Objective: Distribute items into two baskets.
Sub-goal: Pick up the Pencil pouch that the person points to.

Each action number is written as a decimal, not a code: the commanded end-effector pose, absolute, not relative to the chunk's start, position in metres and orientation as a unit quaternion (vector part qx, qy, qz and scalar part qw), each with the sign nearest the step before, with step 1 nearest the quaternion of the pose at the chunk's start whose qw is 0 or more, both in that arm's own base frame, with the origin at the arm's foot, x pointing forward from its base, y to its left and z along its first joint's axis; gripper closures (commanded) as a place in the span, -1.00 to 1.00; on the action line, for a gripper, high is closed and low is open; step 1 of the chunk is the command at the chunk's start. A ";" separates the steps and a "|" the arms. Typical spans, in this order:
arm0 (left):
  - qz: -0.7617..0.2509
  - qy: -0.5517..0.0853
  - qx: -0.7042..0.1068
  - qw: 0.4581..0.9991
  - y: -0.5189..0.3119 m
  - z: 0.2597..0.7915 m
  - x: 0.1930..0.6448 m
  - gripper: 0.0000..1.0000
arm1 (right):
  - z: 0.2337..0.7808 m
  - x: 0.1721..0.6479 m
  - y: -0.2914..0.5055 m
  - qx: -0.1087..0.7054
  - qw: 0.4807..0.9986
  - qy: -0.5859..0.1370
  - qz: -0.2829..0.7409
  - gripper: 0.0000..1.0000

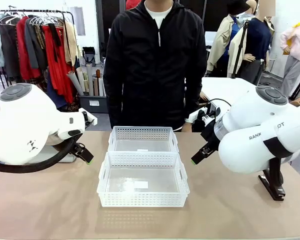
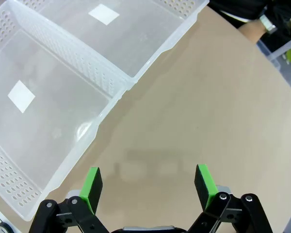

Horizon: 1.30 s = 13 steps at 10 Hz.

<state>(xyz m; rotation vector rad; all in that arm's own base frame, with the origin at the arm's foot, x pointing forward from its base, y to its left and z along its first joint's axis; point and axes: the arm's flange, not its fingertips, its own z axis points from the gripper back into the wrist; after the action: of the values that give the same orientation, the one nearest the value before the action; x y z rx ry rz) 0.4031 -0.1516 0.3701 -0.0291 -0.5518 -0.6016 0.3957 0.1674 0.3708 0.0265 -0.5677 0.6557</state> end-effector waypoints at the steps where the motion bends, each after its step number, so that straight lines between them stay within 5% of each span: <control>1: -0.292 -0.268 -0.014 0.918 -0.152 0.370 0.403 -1.00 | 0.371 0.396 0.167 0.013 0.907 -0.275 0.318 -1.00; 8: -0.293 -0.268 -0.014 0.918 -0.152 0.370 0.403 -1.00 | 0.371 0.396 0.167 0.013 0.907 -0.275 0.318 -1.00; 13: -0.288 -0.280 -0.027 0.915 -0.127 0.437 0.437 -1.00 | 0.425 0.412 0.144 0.066 0.906 -0.289 0.303 -1.00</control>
<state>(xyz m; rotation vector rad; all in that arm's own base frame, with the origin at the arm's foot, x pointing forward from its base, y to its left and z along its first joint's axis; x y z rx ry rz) 0.4295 -0.1430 0.4233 -0.0394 -0.5911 -0.5832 0.4037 0.1612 0.4077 0.0933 -0.5991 0.6137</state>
